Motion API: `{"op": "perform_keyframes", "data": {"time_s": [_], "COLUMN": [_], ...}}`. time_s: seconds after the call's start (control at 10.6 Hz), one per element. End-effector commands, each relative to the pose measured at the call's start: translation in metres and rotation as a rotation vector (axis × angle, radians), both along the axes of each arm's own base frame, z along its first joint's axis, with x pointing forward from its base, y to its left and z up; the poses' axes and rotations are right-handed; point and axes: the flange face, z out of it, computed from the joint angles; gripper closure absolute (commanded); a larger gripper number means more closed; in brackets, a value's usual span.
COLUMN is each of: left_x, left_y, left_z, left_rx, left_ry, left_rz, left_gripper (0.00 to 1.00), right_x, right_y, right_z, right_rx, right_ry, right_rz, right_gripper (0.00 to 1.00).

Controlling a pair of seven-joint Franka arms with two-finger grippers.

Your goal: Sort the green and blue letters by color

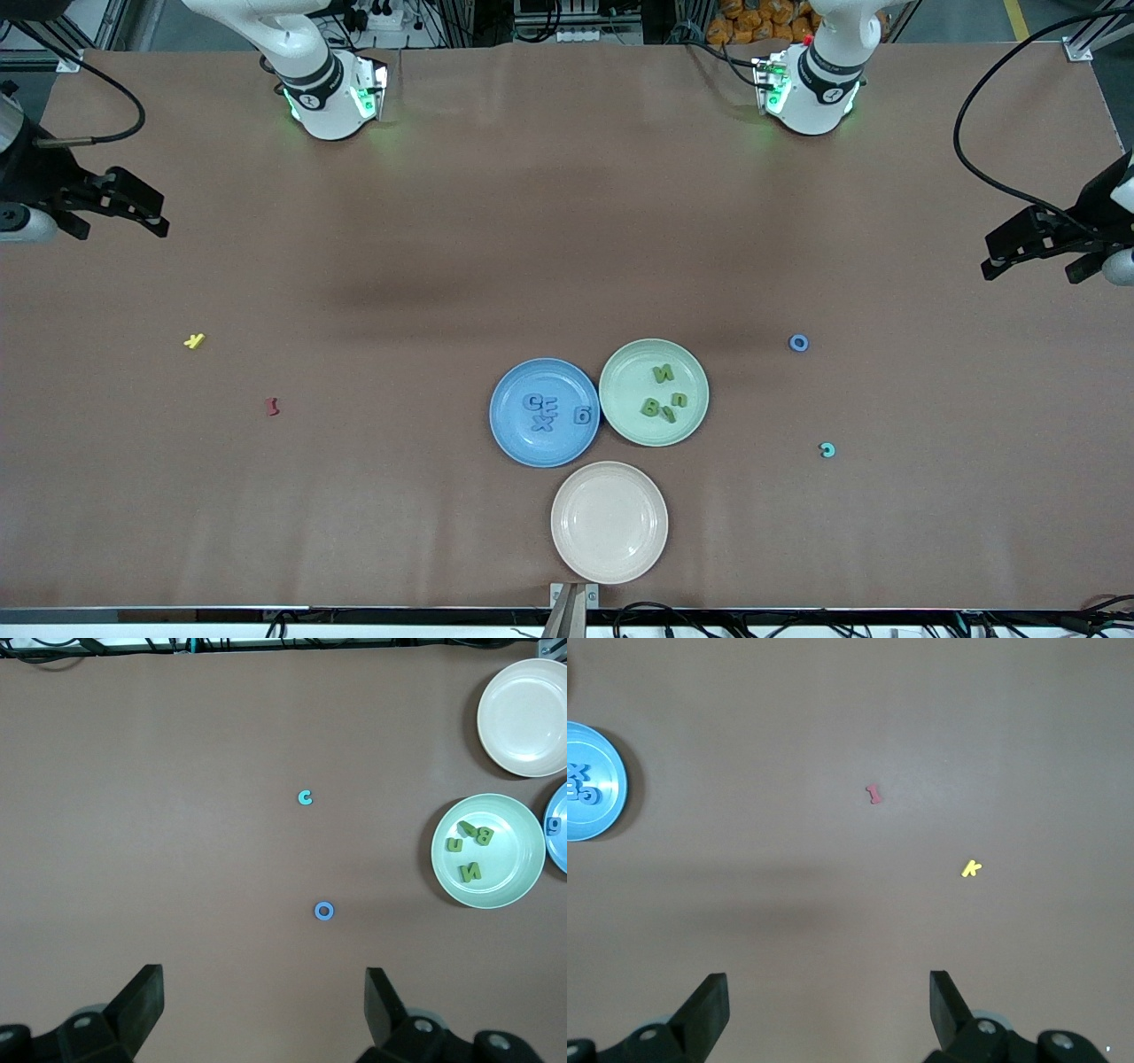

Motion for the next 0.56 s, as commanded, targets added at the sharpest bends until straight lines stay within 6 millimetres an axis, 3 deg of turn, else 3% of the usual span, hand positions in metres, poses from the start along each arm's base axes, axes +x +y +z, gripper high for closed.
{"op": "perform_keyframes", "data": {"time_s": [0.0,0.47], "left_x": [-0.0061,-0.0118], "left_y": [-0.0024,-0.0059], "left_z": [0.0065,0.0095], "left_rx": [-0.004,-0.002], "left_ry": [-0.003,0.015], "left_rz": [-0.013,-0.020], "left_gripper": [0.00,0.00], "right_x": [0.0039,0.0058], "right_y": [-0.0051,-0.0025], "right_z": [0.0051,-0.0014], "right_rx": [0.024,0.024], "right_ry": [0.007,0.021], "right_rz": [-0.010,-0.004], "right_gripper": [0.00,0.00]}}
